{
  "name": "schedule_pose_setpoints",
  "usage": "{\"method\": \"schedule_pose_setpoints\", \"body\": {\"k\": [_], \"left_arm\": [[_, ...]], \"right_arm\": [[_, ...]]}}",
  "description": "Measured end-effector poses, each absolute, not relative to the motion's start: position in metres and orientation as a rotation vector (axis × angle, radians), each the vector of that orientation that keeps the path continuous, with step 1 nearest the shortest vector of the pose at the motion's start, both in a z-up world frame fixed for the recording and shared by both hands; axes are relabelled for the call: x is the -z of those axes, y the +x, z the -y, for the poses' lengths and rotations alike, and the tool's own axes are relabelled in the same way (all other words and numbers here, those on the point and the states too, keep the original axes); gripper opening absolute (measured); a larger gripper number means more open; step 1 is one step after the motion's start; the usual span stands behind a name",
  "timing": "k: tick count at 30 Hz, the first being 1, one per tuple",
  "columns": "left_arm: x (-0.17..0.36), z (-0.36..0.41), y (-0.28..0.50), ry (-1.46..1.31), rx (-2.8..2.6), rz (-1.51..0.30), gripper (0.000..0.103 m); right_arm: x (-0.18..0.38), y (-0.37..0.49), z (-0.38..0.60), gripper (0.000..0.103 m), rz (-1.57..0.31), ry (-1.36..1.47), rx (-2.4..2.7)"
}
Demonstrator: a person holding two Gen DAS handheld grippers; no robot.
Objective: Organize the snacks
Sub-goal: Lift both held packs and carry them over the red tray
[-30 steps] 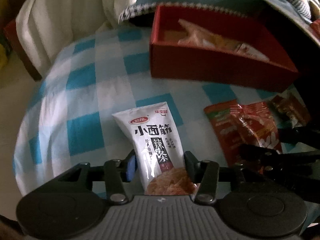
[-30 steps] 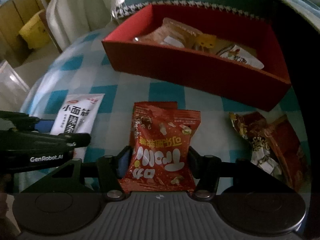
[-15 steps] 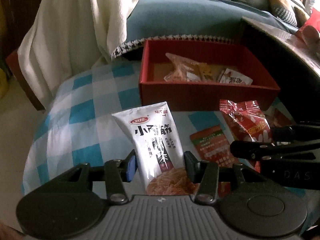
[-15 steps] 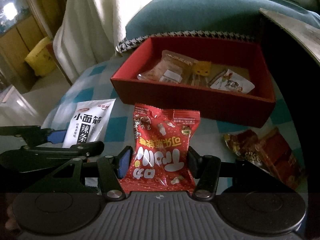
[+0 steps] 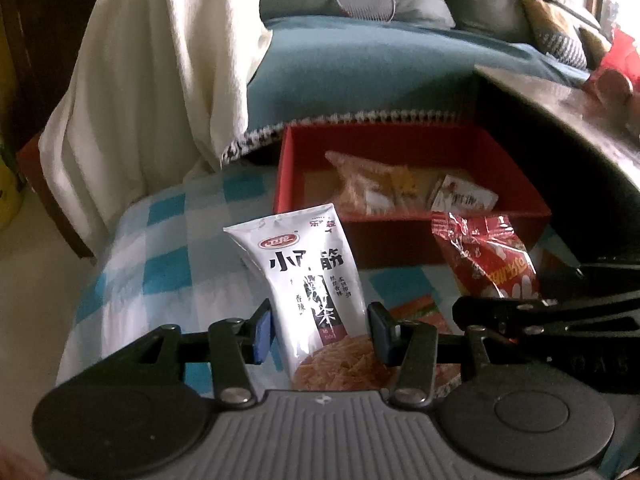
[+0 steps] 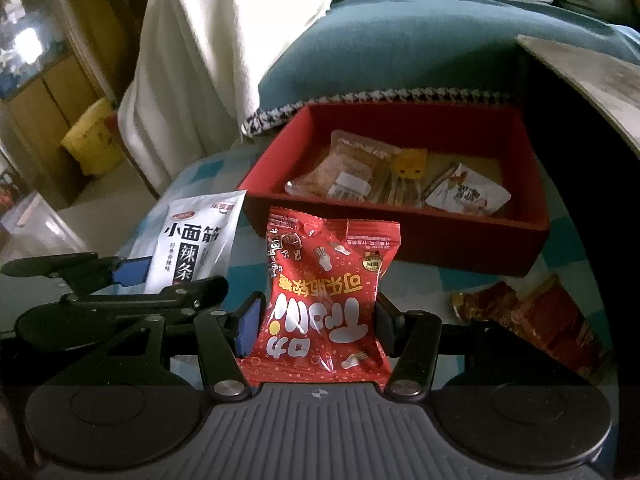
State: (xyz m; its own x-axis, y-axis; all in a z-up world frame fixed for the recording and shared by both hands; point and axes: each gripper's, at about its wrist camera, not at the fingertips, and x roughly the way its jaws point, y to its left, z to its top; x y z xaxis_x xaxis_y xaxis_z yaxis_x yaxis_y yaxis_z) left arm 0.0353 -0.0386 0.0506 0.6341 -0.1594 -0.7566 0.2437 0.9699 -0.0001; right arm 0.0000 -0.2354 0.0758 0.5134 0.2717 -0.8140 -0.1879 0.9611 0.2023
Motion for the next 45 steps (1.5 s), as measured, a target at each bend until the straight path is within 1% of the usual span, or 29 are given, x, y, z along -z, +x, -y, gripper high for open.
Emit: {"method": "schedule_pose_setpoints", "body": {"k": [29,45], "left_arm": [[-0.083,0.072,0.073,0.112,0.256,-0.729,0.042],[-0.084,0.088,0.108,0.143,0.247,-0.692,0.042]], "right_arm": [[-0.103,0.029,0.27,0.064,-0.87,0.196,-0.212],[-0.105,0.061,0.28,0.064,-0.839,0.188,-0.169]]}}
